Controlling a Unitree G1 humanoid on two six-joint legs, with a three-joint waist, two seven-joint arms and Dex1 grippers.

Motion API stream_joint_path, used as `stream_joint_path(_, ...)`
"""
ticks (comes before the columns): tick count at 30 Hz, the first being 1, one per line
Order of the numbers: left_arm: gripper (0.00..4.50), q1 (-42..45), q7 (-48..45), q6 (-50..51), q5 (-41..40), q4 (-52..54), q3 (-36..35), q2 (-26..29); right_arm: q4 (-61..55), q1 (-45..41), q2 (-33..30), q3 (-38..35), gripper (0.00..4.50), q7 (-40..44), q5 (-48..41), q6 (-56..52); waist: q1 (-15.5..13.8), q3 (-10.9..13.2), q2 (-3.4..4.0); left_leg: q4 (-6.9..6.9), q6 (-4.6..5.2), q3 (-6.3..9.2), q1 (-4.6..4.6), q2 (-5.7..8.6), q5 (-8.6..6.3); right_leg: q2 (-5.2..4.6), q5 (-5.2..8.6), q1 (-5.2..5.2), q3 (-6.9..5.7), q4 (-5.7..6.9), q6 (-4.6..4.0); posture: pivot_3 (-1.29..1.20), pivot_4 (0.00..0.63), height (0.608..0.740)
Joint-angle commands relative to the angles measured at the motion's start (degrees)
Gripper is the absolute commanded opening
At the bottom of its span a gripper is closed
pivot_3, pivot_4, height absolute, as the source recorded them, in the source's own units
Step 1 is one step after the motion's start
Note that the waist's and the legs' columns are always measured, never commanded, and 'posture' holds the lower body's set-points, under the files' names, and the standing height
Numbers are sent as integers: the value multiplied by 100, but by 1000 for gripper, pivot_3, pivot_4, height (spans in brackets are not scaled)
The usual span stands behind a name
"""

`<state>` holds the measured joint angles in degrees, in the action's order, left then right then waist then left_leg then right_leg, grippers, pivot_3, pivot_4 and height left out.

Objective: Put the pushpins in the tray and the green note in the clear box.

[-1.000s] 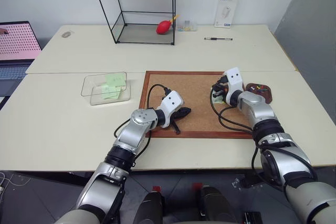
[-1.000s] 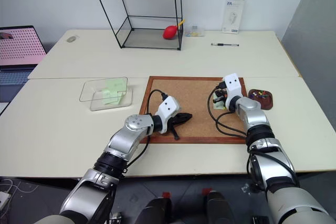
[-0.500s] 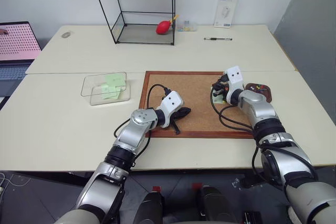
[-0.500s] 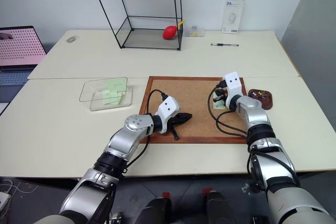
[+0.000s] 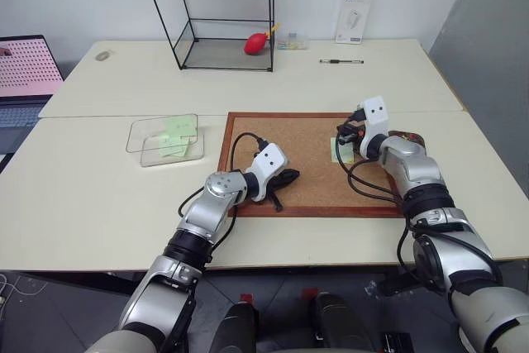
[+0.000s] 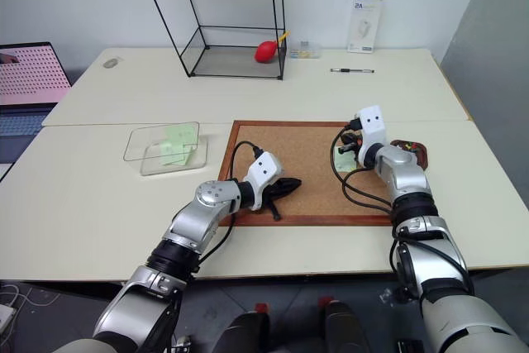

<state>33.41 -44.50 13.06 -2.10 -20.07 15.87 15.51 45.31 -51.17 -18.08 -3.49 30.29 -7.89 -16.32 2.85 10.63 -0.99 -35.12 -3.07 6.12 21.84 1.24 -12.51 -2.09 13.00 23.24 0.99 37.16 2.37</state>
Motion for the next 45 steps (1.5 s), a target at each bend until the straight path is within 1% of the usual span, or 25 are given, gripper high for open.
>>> stream_joint_path(1, 0, -159, -16, 125, 210, -249, 165, 48, -487, -92, -114, -230, 31, 11, -197, -186, 0, -1, 1, 0, 0, 0, 0, 0, 0, 0, 0, 0, 0, 0, 0, 0, 150, 740)
stream_joint_path(6, 0, -163, -8, 121, 202, -249, 161, 40, -1165, 105, -346, -425, 31, 10, -330, -490, -2, -1, 1, 0, 0, 1, 1, 0, 0, 0, 0, 0, 0, 0, 0, 0, 150, 740)
stream_joint_path(11, 0, -182, 7, 106, 193, -245, 146, 33, -2338, 976, -985, -504, 31, -64, -200, -645, -23, -2, 1, 1, 0, 2, 4, 1, 0, 0, 1, -1, -2, -7, 1, 0, 150, 740)
stream_joint_path(15, 0, -186, -13, 57, 195, -273, 134, 56, -2865, 1524, -1314, -638, 31, -283, -131, -793, -11, -5, 6, 1, 0, -3, 1, 0, 0, -1, 1, -1, 3, -7, 2, 0, 150, 740)
stream_joint_path(19, 0, -137, -70, -47, 212, -381, 147, 76, -2779, 1810, -1487, -546, 31, -499, 135, -705, 9, -9, 11, -1, 2, -8, -6, -2, 1, 1, -1, -4, 5, -2, 6, 0, 150, 740)
stream_joint_path(26, 0, -46, -63, -155, 247, -512, 157, 49, -1985, 1581, -1421, -476, 31, -774, 338, -570, 4, -11, 11, -1, 3, -8, -6, 0, 2, 1, -2, -7, 5, -5, 8, 0, 150, 740)
stream_joint_path(28, 0, -36, -54, -164, 252, -523, 150, 47, -1761, 1485, -1418, -420, 488, -806, 395, -482, 2, -11, 11, -2, 3, -8, -5, 1, 2, 0, -3, -7, 5, -5, 8, 0, 150, 740)
stream_joint_path(29, 0, -36, -48, -166, 256, -525, 146, 47, -1664, 1440, -1416, -394, 552, -807, 413, -453, 2, -11, 11, -2, 3, -8, -5, 1, 2, 0, -3, -7, 5, -6, 8, 0, 150, 740)
stream_joint_path(31, 0, -64, -44, -173, 261, -504, 139, 63, -1495, 1369, -1398, -377, 974, -819, 440, -437, 4, -11, 12, -2, 3, -8, -5, 1, 2, 0, -3, -7, 5, -5, 8, 0, 150, 740)
stream_joint_path(33, 0, -90, -30, -166, 262, -483, 123, 82, -1386, 1324, -1375, -401, 1266, -831, 438, -368, 5, -11, 12, -2, 4, -7, -5, 0, 2, 1, -3, -7, 5, -5, 8, 0, 150, 740)
stream_joint_path(35, 0, -107, -27, -163, 261, -473, 111, 100, -1327, 1276, -1353, -434, 1753, -836, 421, -307, 4, -11, 12, -2, 4, -7, -5, 1, 2, 0, -3, -7, 4, -5, 8, 0, 150, 740)
stream_joint_path(36, 0, -117, -27, -165, 261, -470, 107, 111, -1329, 1258, -1348, -443, 1874, -832, 415, -295, 3, -11, 12, -2, 4, -6, -4, 1, 2, 1, -3, -7, 4, -6, 8, 0, 150, 740)
stream_joint_path(38, 0, -122, -29, -170, 260, -479, 101, 125, -1342, 1233, -1342, -454, 2371, -826, 405, -270, 3, -11, 12, -2, 4, -7, -4, 1, 2, 0, -3, -7, 5, -6, 8, 0, 150, 740)
stream_joint_path(41, 0, -120, -24, -178, 260, -493, 104, 136, -1447, 1239, -1355, -506, 2914, -810, 352, -308, 9, -12, 12, -2, 4, -7, -5, 0, 2, 0, -3, -7, 5, -5, 8, 0, 150, 740)
stream_joint_path(43, 0, -116, -21, -187, 262, -505, 108, 142, -1598, 1267, -1363, -570, 3392, -788, 286, -332, 8, -12, 12, -2, 4, -6, -5, 0, 2, 0, -3, -7, 4, -5, 8, 0, 150, 740)
stream_joint_path(45, 0, -115, -19, -192, 265, -507, 111, 146, -1924, 1334, -1388, -703, 3761, -723, 127, -444, 10, -12, 13, -2, 4, -7, -5, 0, 2, 1, -3, -7, 4, -5, 8, 0, 150, 740)
